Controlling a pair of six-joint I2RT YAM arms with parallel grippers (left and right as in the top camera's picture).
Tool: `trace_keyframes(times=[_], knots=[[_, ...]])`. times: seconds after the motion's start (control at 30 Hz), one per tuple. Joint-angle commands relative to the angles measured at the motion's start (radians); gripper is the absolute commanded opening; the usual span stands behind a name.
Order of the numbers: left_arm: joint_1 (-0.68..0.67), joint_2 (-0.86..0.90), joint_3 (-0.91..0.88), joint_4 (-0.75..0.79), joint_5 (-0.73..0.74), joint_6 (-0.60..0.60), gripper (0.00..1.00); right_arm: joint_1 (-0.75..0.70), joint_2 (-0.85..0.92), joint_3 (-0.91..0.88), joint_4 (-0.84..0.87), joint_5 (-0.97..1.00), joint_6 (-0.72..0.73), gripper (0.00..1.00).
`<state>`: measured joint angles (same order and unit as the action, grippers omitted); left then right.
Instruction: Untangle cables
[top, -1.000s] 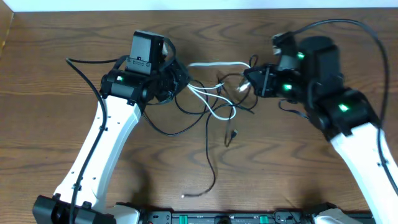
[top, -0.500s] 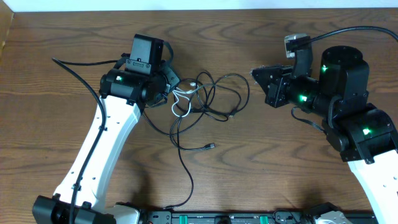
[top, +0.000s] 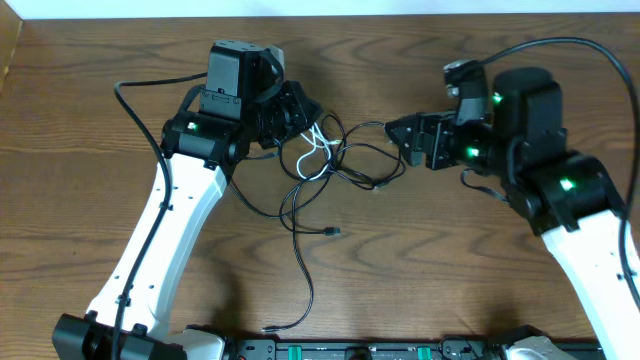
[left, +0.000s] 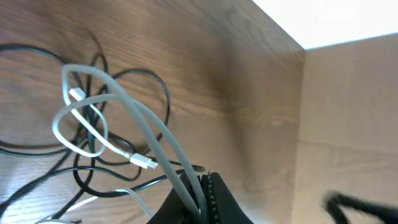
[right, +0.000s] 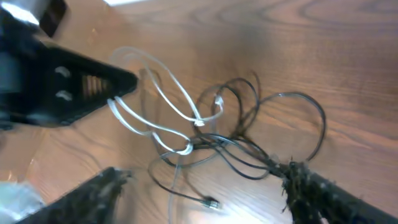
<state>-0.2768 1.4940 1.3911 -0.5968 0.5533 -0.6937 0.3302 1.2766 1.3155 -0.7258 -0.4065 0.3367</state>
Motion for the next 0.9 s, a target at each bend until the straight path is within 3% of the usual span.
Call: trace_keyframes(times=[0.0,0.13,0.53,0.7,0.87], knots=[[0.001,-0.011,0.010,-0.002,0.063,0.032,0.08,-0.008,0.057,0.006,-0.027,-0.003,-0.295,0.88],[0.001,-0.011,0.010,-0.008,0.060,0.031,0.08,-0.008,0.148,0.006,-0.054,-0.004,-0.461,0.99],[0.001,-0.011,0.010,-0.041,0.001,0.031,0.08,0.006,0.408,0.006,-0.049,-0.243,-0.582,0.99],[0.001,-0.011,0.010,-0.045,0.000,0.031,0.08,0.020,0.439,0.006,-0.052,-0.180,-0.581,0.73],[0.001,-0.011,0.010,-0.048,0.032,-0.017,0.08,0.035,0.490,0.005,-0.053,-0.175,-0.581,0.70]])
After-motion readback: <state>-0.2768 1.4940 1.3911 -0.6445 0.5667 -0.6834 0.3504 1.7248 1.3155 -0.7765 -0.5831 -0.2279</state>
